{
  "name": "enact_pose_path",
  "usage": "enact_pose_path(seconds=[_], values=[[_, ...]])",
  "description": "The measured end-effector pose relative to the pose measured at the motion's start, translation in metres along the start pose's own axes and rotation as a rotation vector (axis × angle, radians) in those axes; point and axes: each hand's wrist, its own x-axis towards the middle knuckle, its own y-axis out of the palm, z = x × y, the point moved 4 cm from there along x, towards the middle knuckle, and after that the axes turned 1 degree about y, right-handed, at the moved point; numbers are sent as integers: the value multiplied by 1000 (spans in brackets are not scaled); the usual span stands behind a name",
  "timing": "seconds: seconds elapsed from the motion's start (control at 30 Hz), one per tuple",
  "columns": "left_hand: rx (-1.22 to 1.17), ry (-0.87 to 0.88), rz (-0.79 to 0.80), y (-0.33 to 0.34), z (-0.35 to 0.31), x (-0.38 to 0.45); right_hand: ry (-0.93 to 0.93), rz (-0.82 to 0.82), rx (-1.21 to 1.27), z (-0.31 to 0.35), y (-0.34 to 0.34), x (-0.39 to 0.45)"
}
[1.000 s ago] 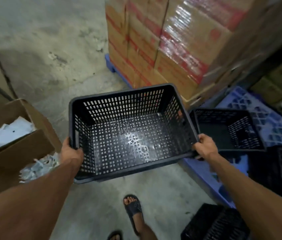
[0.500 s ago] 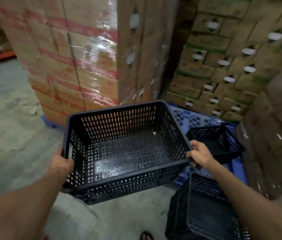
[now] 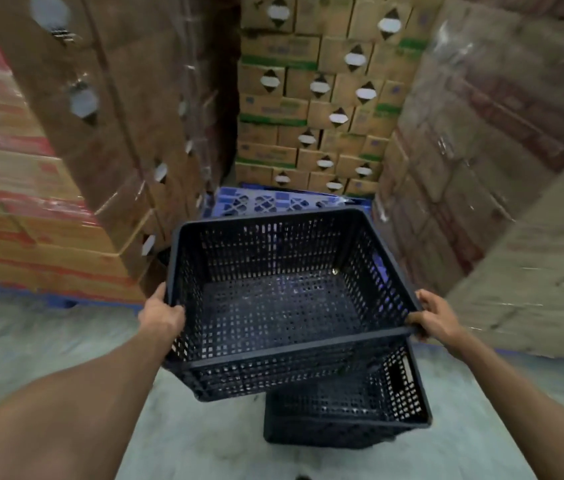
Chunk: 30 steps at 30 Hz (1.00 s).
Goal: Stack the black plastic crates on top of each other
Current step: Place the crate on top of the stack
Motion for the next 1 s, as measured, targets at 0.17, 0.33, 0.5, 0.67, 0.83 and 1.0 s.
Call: enact_pose_path(seconds=[0.17,0.33,0.5,0.67,0.83,1.0], values=[[-11,34,108,105,-20,-43,101,-27,-34,-101,-63,22],[-47,-43,168,166,-9,-75,184,-78,-41,-174,-79,31],[-45,-145,218,199,7,-91,265,-104,-71,-223,-76,25],[-191,-231,291,222,16,-98,311,-111,-100,-253,-72,24],[-173,-212,333,232,12,-96,327,-147,-146,-256,-72,31],[-137,-180,330,240,1,-80,356,-95,-170,-247,-72,48]])
